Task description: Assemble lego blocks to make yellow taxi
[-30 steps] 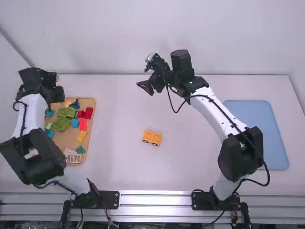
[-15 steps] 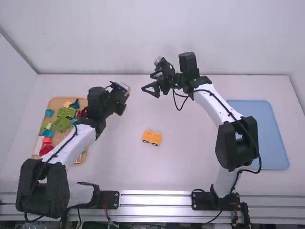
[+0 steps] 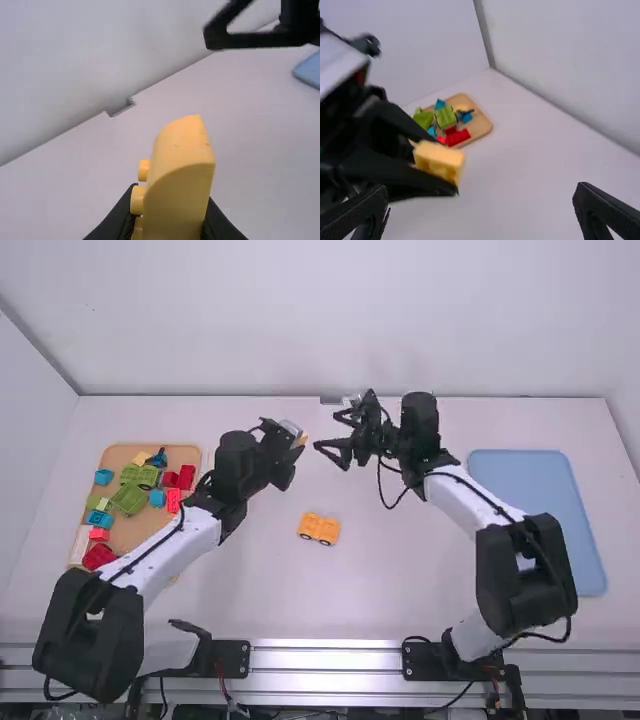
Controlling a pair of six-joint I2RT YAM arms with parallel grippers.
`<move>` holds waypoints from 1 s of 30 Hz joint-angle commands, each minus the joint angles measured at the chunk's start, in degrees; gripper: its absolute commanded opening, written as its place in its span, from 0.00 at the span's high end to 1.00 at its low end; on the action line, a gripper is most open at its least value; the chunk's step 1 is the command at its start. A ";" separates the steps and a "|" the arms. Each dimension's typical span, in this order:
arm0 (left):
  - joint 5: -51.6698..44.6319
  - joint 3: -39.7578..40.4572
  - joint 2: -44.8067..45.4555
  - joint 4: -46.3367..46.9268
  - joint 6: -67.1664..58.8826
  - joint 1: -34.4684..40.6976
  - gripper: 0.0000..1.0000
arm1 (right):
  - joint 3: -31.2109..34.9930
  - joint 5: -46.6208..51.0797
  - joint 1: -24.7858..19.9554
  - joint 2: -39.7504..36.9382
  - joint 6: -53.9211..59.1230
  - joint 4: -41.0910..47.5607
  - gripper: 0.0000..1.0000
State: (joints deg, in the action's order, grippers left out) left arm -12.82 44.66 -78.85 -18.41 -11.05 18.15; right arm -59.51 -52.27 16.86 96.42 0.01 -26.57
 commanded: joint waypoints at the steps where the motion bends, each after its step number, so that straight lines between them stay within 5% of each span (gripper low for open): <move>1: 0.17 0.42 0.07 -0.66 1.20 2.32 0.98 | 3.85 -0.20 0.44 -2.01 -7.43 -4.85 0.01; 13: 0.33 0.26 -0.09 -3.76 4.22 7.80 0.98 | 5.97 1.75 2.12 -1.97 -9.99 -5.51 0.28; 17: 2.12 0.26 -1.31 -5.29 5.62 8.50 0.98 | 5.99 1.73 2.32 -1.97 -9.73 -5.60 0.50; 22: 3.23 0.26 -1.73 -7.26 7.17 8.46 0.98 | 5.99 1.79 2.45 -1.97 -9.64 -5.55 0.56; 30: 3.28 0.26 -1.73 -8.92 7.19 8.61 0.85 | 5.99 2.62 2.69 -1.97 -9.64 -5.57 0.76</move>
State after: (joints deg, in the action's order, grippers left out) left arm -8.45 44.64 -81.32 -25.17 -4.93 26.22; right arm -53.78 -49.06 19.29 94.63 -9.96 -32.91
